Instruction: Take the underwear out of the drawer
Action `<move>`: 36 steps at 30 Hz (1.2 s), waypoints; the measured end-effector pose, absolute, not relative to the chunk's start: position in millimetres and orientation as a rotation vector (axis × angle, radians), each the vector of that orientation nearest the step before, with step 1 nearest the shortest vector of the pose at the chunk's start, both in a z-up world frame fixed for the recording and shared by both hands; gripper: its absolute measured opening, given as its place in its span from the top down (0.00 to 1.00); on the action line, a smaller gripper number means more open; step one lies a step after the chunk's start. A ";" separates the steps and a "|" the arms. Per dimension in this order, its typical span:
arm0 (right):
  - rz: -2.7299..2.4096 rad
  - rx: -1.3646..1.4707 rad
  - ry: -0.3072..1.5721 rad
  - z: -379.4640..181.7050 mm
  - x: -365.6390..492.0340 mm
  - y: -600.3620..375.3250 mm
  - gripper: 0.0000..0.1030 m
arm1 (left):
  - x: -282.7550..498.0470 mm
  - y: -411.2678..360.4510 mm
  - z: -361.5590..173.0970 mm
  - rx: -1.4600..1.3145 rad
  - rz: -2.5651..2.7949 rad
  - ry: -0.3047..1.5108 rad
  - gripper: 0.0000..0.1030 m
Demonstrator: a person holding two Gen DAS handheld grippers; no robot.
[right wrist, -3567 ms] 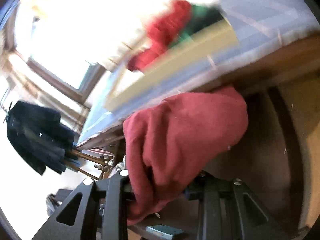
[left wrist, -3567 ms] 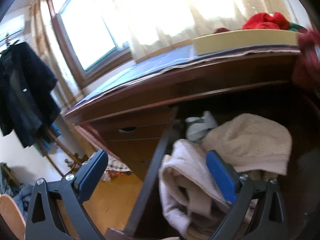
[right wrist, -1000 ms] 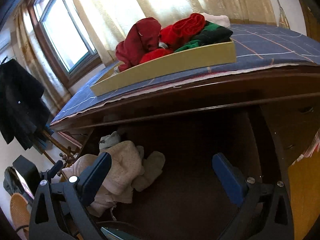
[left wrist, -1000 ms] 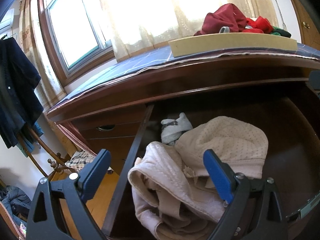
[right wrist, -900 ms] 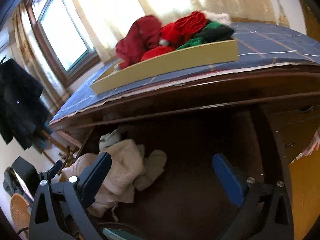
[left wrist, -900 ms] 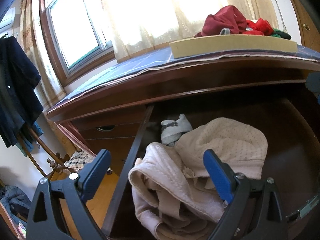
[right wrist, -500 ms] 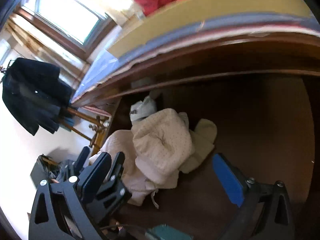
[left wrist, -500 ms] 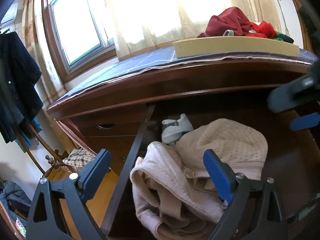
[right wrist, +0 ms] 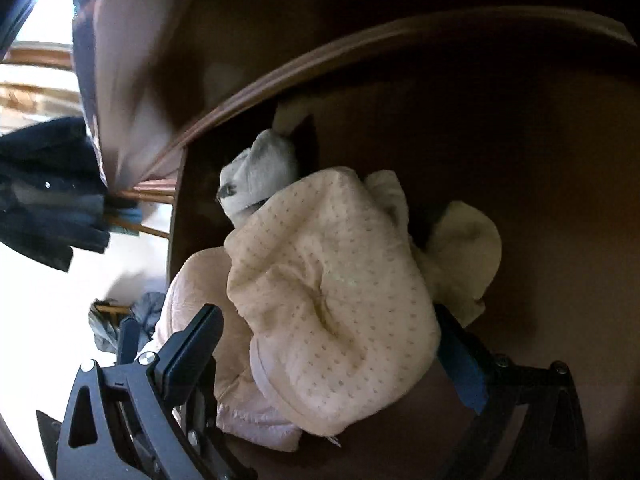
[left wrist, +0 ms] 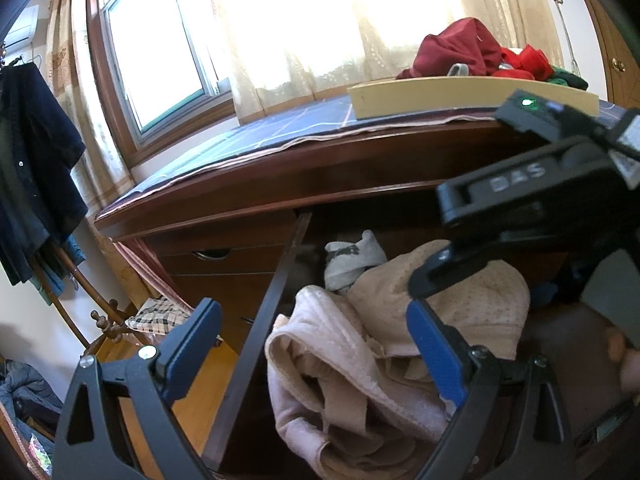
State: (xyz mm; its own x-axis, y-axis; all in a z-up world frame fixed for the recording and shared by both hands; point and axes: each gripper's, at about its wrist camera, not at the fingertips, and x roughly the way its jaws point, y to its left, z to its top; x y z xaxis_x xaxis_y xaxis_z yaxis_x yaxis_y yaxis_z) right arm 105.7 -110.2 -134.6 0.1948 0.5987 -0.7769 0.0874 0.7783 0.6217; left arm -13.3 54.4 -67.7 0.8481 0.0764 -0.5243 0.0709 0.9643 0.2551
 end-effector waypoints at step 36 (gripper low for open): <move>0.259 0.619 1.020 -64.2 3.7 -206.6 0.42 | -16.0 50.2 -70.1 0.316 0.021 0.535 0.08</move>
